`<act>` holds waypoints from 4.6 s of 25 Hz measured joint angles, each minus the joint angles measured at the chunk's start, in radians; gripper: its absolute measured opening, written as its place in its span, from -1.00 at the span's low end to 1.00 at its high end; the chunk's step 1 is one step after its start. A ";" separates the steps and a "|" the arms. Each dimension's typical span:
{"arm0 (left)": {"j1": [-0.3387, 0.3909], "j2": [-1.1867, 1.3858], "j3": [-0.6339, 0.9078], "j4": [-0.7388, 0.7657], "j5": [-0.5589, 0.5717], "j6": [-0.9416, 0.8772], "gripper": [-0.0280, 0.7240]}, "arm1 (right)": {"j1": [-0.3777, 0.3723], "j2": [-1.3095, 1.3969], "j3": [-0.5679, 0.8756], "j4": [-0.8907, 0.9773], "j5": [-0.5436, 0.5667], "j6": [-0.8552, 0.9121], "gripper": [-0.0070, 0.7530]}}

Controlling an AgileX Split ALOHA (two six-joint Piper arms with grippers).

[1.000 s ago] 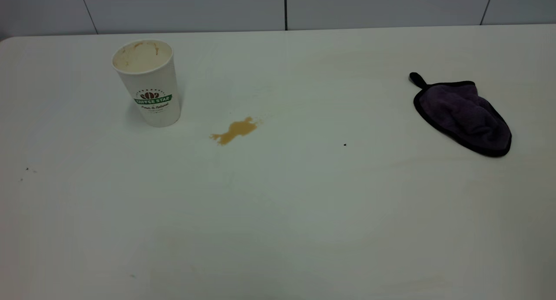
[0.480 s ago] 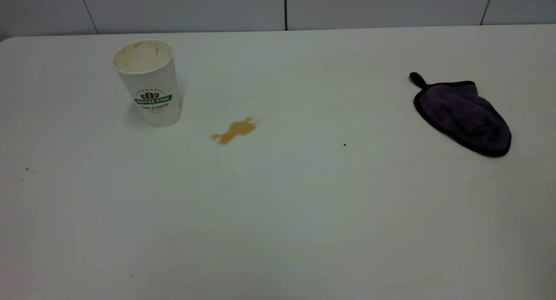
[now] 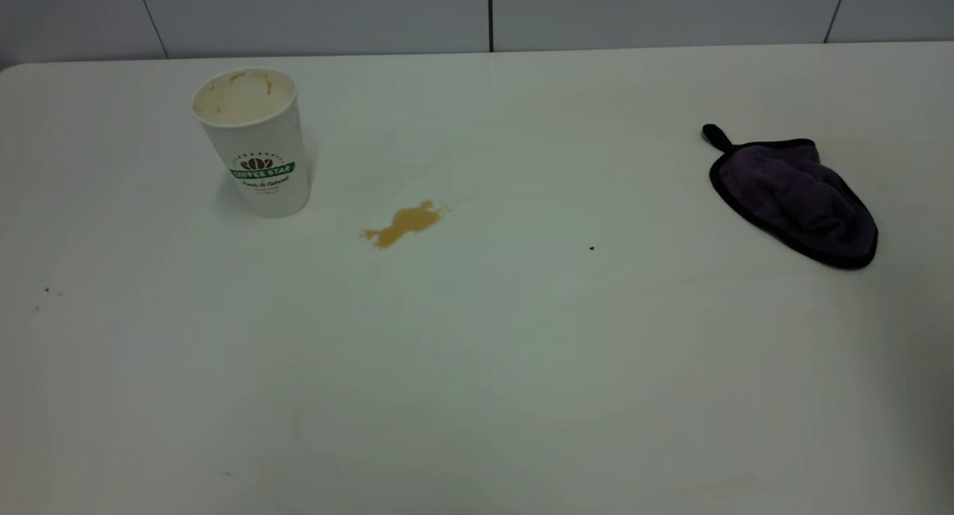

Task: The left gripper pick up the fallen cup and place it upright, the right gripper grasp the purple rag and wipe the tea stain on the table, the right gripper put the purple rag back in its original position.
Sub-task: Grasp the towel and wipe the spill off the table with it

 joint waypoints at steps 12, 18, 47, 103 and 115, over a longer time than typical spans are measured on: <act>0.000 0.000 0.000 0.000 0.001 0.000 0.51 | 0.002 0.635 -0.167 0.043 -0.221 -0.073 0.92; 0.000 0.000 0.000 0.000 0.001 0.000 0.51 | 0.052 0.958 -0.321 0.057 -0.312 -0.104 0.90; 0.000 0.000 0.000 0.000 0.001 0.001 0.51 | 0.092 1.685 -1.026 0.131 -0.143 -0.104 -0.01; 0.000 0.000 0.000 0.004 0.001 -0.001 0.51 | 0.559 1.913 -1.411 0.276 -0.438 0.146 -0.75; 0.000 0.000 0.000 0.004 0.001 0.000 0.51 | 0.552 1.914 -1.416 0.282 -0.443 0.119 -0.75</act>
